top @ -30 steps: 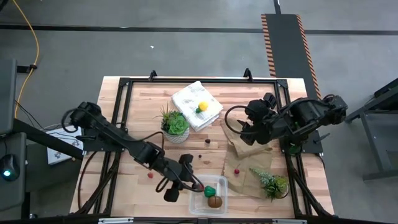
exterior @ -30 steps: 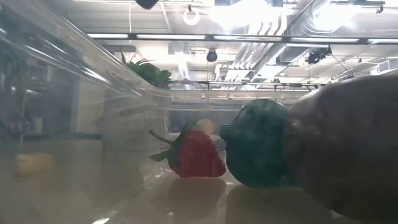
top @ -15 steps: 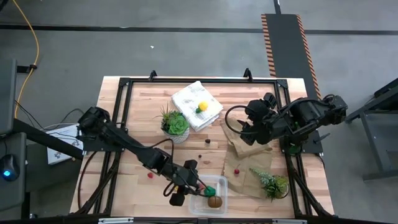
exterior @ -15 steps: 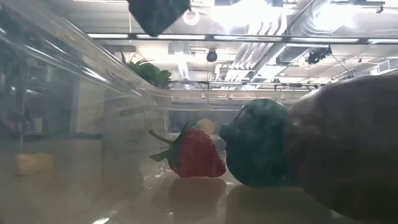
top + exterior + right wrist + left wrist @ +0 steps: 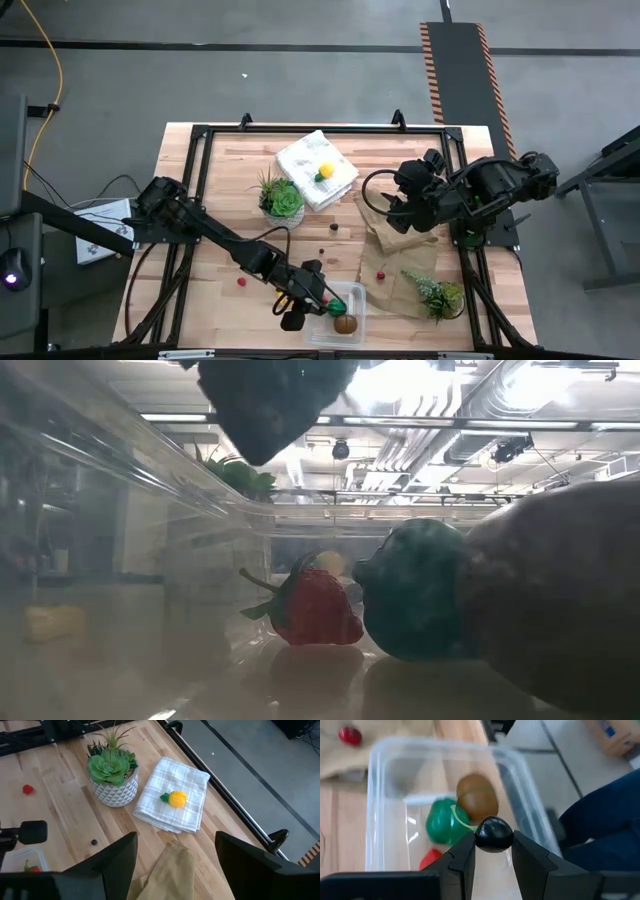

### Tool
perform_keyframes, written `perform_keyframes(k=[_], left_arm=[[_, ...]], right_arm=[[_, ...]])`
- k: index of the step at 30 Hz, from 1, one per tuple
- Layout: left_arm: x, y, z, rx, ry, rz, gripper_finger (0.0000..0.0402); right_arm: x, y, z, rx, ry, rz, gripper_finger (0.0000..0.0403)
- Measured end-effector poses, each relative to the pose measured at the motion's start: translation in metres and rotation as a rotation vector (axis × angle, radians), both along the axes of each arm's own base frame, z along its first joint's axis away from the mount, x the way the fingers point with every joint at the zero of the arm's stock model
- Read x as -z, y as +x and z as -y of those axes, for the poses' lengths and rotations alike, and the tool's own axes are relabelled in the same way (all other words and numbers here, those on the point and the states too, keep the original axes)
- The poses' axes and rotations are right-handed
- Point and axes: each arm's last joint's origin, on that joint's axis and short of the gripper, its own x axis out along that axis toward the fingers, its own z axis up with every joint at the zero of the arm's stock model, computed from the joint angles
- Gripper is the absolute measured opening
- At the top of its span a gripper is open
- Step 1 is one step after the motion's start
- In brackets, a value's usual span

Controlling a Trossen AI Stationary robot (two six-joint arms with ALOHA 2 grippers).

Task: Pick and placing Produce into tupperware
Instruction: Put the dark purple cherry into the transparent bin, then put the red cherry into the transparent bin

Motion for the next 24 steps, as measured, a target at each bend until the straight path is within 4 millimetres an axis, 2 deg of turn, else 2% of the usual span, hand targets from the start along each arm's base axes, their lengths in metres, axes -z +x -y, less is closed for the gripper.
perform_keyframes(k=[5,16,20,24], left_arm=[[0.007,0.002,0.0,-0.039,-0.002,-0.018,0.0108],[0.002,0.005,0.001,-0.054,-0.018,0.022,0.0182],[0.001,0.004,0.001,-0.069,-0.036,0.018,0.0186],[-0.013,0.003,-0.006,-0.084,-0.059,0.045,0.0174]], right_arm=[[0.0,0.0,0.0,-0.002,-0.002,-0.002,0.0259],[0.0,0.0,0.0,-0.008,-0.001,-0.005,0.0259],[0.0,0.0,0.0,-0.024,-0.015,-0.017,0.0259],[-0.001,-0.002,0.0,-0.044,-0.029,-0.025,0.0259]])
